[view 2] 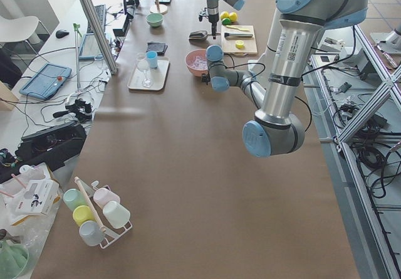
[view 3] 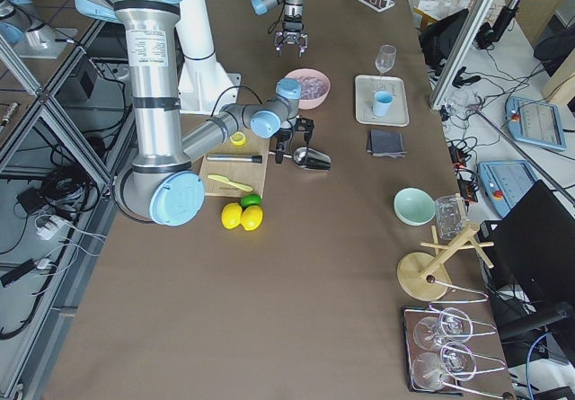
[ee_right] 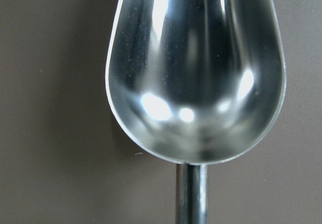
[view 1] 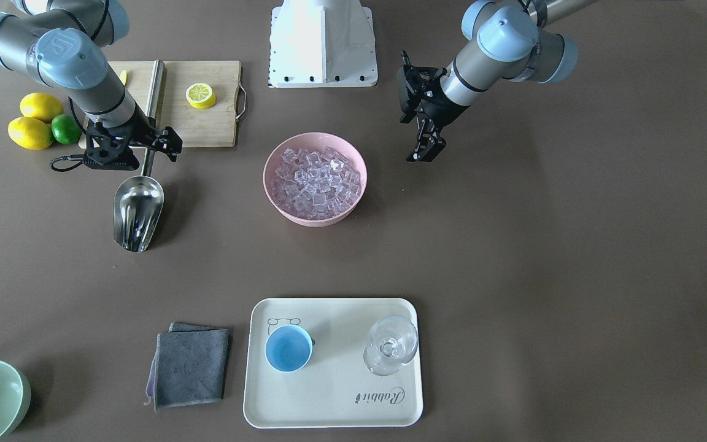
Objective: Put ice in cup with scoop
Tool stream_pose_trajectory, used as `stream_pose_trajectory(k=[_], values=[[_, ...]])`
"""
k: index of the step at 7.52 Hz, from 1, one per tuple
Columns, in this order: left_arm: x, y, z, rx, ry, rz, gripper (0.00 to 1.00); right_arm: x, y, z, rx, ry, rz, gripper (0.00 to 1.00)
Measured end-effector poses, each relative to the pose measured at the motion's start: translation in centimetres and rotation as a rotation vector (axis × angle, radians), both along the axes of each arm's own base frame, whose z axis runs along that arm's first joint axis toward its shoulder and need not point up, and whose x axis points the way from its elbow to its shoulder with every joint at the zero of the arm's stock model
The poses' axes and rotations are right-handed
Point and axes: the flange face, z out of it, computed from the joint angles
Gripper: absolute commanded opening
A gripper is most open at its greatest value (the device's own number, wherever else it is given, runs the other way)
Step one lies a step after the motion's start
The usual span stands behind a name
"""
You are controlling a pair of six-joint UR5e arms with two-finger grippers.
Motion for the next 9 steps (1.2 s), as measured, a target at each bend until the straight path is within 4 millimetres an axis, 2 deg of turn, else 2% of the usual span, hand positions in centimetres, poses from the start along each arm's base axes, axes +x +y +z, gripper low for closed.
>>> stream_pose_trajectory(k=[3, 5, 6, 7, 8, 9], values=[[2.6, 2.1, -1.7, 0.053, 0.015, 0.000, 0.98, 0.2, 0.2, 0.3, -0.022, 0.008, 0.017, 0.79], [4.2, 2.5, -2.5, 0.085, 0.023, -0.030, 0.98, 0.2, 0.2, 0.5, -0.050, 0.013, 0.043, 0.79], [4.7, 2.2, -2.3, 0.095, 0.030, -0.044, 0.98, 0.2, 0.2, 0.5, -0.060, 0.015, 0.052, 0.71], [5.3, 1.7, -2.3, 0.106, 0.038, -0.062, 0.98, 0.2, 0.2, 0.5, -0.065, 0.016, 0.057, 0.43], [5.5, 0.8, -2.4, 0.116, 0.040, -0.089, 0.98, 0.2, 0.3, 0.5, -0.068, 0.015, 0.059, 0.08], [5.6, -0.5, -2.5, 0.121, 0.038, -0.115, 0.98, 0.3, 0.3, 0.5, -0.069, 0.013, 0.058, 0.00]])
